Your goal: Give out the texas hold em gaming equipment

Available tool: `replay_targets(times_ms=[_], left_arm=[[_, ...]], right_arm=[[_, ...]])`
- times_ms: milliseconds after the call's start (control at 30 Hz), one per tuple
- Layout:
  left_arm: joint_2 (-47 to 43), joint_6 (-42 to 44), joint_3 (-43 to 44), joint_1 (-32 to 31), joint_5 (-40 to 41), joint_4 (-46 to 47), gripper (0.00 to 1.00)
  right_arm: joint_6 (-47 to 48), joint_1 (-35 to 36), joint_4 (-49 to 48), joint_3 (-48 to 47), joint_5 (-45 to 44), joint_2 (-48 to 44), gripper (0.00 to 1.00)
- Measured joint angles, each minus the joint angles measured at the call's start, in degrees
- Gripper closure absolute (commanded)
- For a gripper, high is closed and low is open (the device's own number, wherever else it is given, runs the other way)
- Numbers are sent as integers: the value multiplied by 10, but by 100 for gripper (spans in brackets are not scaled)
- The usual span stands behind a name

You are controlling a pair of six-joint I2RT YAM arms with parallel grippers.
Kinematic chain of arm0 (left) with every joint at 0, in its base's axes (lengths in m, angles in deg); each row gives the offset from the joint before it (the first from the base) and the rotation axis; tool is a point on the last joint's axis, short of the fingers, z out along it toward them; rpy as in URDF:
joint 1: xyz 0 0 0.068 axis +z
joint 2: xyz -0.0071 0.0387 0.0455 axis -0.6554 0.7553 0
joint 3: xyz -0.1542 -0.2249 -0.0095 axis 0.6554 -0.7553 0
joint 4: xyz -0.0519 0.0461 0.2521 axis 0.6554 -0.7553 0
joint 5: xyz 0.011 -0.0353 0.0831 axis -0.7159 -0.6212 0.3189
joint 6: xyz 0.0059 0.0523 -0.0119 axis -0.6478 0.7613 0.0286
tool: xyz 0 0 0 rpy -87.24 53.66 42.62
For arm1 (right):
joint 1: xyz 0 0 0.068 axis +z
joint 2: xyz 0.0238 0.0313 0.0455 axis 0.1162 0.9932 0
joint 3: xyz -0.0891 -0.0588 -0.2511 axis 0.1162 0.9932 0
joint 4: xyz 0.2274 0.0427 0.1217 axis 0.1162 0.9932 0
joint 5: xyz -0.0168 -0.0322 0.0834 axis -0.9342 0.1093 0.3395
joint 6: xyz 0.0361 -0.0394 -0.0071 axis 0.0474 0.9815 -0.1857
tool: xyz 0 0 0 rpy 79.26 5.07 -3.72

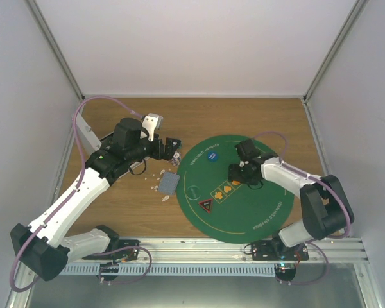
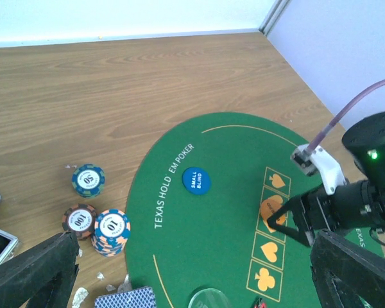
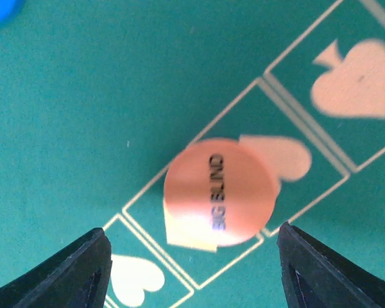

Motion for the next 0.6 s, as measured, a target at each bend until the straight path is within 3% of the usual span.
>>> replay_targets(times_ms=[200,600], left_arm=[[0,0,0,0,-2,2,1],[-3,0,-5,0,-4,3,1]], right_arm=[[-34,56,51,0,-40,6,28],[-71,78,80,-39,-77,75,36]])
